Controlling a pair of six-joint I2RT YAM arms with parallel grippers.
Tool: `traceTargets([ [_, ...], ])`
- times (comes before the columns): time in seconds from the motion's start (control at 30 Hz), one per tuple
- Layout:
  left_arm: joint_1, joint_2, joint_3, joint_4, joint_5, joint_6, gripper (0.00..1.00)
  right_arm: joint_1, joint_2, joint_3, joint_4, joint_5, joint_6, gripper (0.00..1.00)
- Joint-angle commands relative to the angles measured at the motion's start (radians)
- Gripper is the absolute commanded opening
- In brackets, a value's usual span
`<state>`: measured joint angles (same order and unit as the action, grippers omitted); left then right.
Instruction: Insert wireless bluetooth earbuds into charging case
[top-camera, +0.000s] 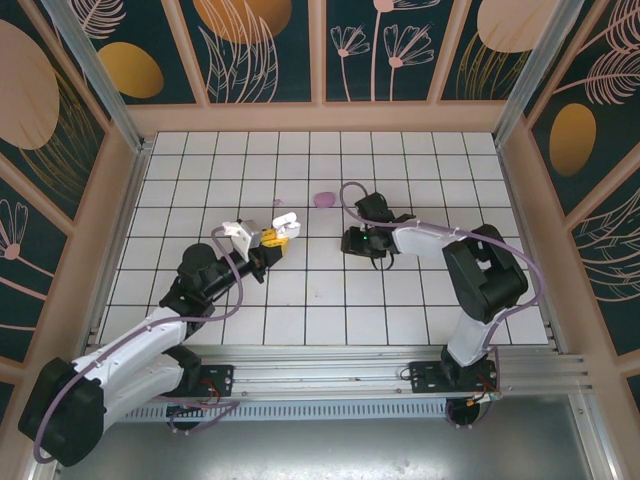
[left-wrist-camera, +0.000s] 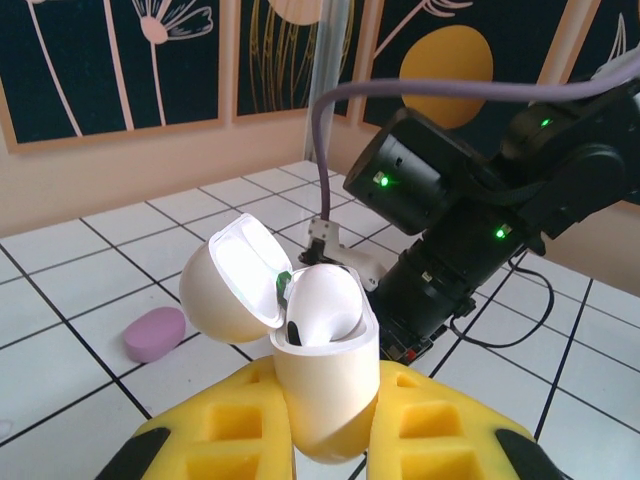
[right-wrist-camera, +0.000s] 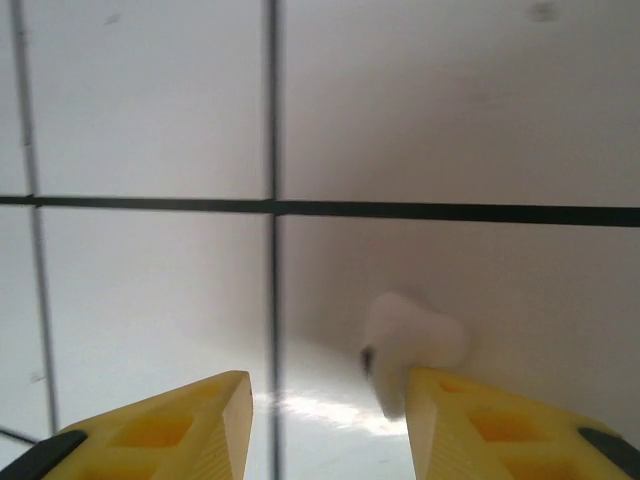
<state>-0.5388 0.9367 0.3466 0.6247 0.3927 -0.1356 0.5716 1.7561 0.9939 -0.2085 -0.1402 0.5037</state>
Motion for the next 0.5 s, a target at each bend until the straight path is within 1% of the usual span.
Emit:
traceTargets([
  [0.0,0.000,0.017,0.043,0.029,0.015,-0.008,0.00,0.020,-0.024,0.034,0.011,-0.023,-0.013,0.44],
  [0.13,0.000,0.030,0.048,0.032,0.015,-0.007,0.00,0.013,-0.064,0.036,-0.012,0.031,-0.008,0.44],
  [0.23,0.000,0.030,0.042,0.035,0.016,-0.008,0.00,-0.008,-0.088,0.018,-0.009,0.040,0.003,0.44],
  [0.33,0.000,0.027,0.035,0.033,0.014,-0.008,0.00,-0.019,-0.109,-0.010,-0.001,0.042,0.046,0.43],
  [0.37,0.000,0.024,0.033,0.033,0.012,-0.007,0.00,-0.053,-0.118,-0.023,0.005,0.042,0.065,0.42],
  [0.47,-0.001,0.022,0.028,0.038,0.011,-0.006,0.00,-0.074,-0.136,-0.064,0.028,0.041,0.123,0.39],
])
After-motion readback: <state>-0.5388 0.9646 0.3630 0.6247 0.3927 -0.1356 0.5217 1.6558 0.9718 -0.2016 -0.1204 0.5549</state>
